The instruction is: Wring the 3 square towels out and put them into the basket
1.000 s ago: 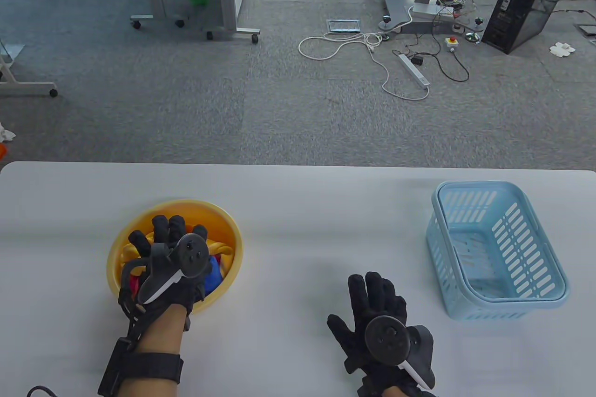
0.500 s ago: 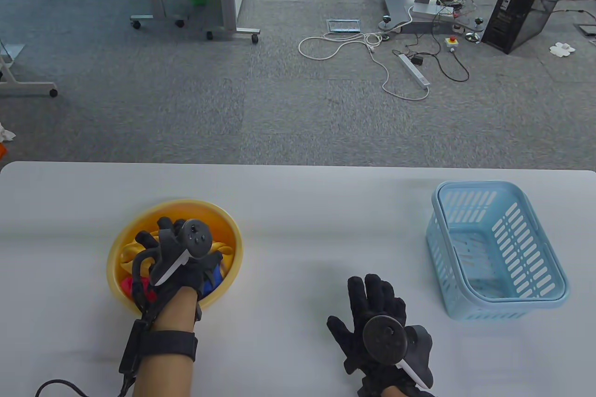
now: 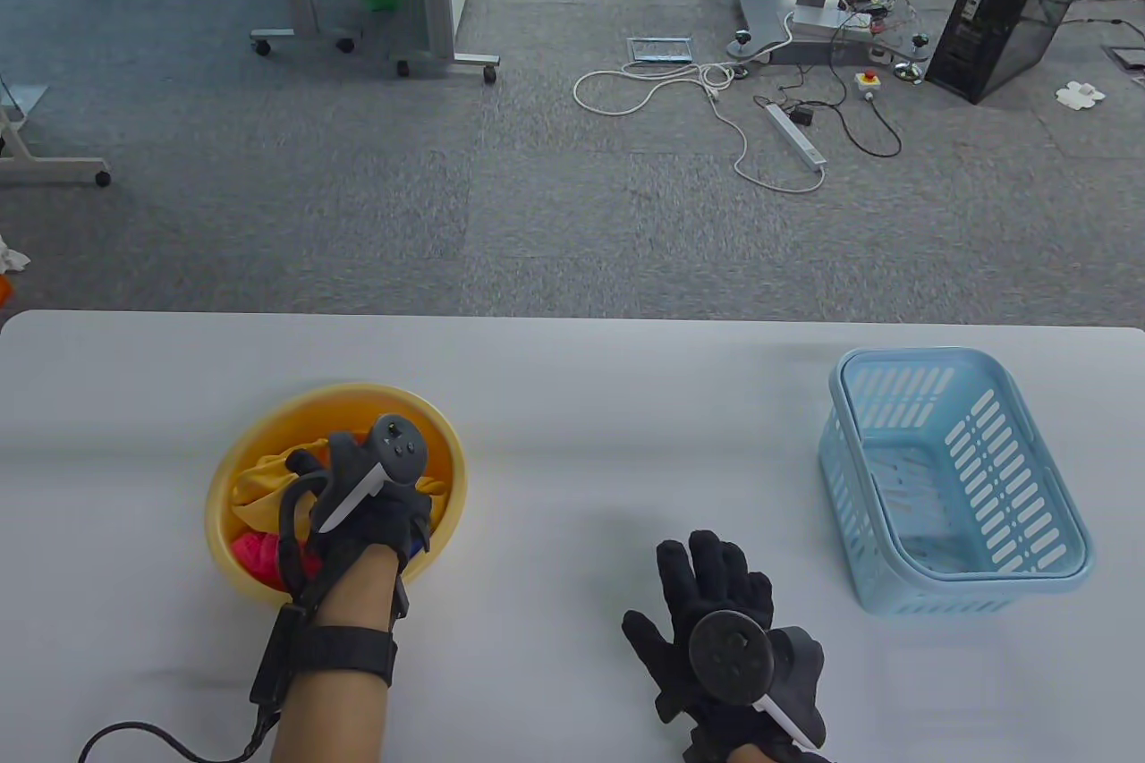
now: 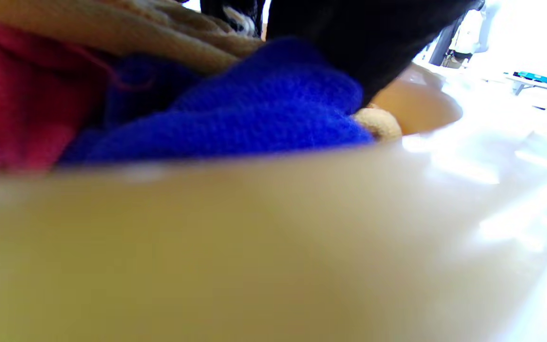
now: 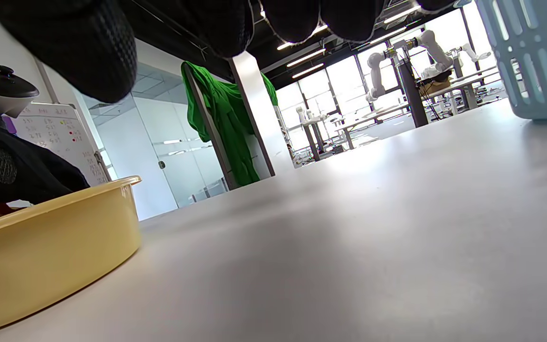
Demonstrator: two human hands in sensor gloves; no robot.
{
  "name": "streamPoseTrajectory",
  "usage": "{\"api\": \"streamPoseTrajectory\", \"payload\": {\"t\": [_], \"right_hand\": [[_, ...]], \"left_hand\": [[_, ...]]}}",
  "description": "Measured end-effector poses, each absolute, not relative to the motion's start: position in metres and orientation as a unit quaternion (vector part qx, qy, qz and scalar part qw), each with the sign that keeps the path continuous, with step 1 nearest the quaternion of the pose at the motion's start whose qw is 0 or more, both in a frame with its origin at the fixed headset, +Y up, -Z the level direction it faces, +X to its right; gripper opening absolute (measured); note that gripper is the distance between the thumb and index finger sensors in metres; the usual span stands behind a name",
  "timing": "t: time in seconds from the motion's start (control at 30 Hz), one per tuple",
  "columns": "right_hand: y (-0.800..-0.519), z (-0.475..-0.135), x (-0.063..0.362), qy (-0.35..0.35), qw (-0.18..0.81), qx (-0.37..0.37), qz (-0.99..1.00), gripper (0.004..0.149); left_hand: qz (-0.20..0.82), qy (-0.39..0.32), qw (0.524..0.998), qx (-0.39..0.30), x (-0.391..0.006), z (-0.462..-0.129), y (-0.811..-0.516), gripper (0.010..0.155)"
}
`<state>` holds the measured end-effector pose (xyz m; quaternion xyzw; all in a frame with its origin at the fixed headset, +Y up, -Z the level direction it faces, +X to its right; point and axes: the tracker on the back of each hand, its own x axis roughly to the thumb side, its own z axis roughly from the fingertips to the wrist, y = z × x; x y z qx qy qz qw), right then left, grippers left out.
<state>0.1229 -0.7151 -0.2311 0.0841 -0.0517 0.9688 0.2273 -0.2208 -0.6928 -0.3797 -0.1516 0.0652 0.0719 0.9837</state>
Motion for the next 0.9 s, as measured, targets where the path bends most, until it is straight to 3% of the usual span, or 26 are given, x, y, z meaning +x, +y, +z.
{"api": "streamPoseTrajectory", "payload": {"t": [0.6,0.67,0.73,0.9], "right_hand": [[-0.713,-0.231,0.126,-0.055,0.241,0.082,0.965,0.084],[-0.713,-0.231,0.125,-0.055,0.241,0.083,0.965,0.084],[-0.713,-0.231,0.125,-0.056,0.241,0.083,0.965,0.083],[-0.712,-0.231,0.125,-0.058,0.243,0.084,0.965,0.084]], "left_hand": [[0.108,0.051,0.993,-0.015,-0.238,-0.363,-0.661,0.045],[0.116,0.047,0.992,-0.006,-0.241,-0.36,-0.657,0.048],[0.135,0.05,0.99,-0.009,-0.245,-0.359,-0.654,0.066],[0.175,0.053,0.983,-0.031,-0.254,-0.354,-0.645,0.069]]}}
